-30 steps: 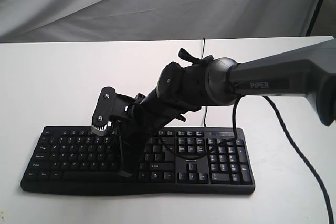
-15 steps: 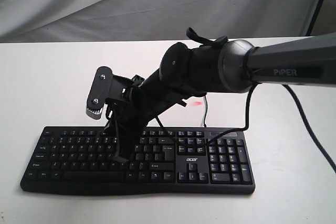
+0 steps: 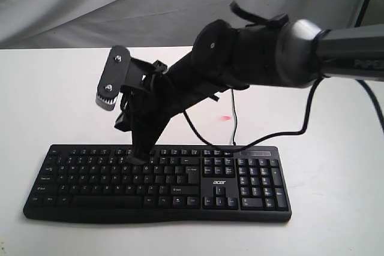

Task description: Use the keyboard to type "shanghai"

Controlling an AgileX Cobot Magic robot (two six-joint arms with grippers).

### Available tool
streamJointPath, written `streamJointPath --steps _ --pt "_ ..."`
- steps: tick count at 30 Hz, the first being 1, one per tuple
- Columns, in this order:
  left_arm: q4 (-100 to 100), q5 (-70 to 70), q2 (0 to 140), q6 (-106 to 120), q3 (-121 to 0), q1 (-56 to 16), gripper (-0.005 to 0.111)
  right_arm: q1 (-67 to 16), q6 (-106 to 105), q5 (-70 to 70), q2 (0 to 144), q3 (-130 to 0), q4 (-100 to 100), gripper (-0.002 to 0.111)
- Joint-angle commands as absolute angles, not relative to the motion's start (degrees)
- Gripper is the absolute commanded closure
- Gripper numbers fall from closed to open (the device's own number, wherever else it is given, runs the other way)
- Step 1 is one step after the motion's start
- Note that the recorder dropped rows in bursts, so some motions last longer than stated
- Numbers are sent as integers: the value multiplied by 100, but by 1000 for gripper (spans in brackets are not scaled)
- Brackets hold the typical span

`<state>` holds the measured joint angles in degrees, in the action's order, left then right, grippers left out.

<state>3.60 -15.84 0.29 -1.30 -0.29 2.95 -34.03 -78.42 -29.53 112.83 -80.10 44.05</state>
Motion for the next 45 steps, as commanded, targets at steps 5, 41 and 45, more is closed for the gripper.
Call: streamJointPath --steps 5,41,45 --pt "356 -1524 0 -139 0 309 106 -3182 -7402 -3256 10439 -7976 4203 108" --pt "356 -1524 0 -139 0 309 106 -3184 -5313 -3246 5835 -7976 3458 108" --pt "356 -1524 0 -139 0 309 106 -3197 -5302 -3246 5655 -7976 3458 108"
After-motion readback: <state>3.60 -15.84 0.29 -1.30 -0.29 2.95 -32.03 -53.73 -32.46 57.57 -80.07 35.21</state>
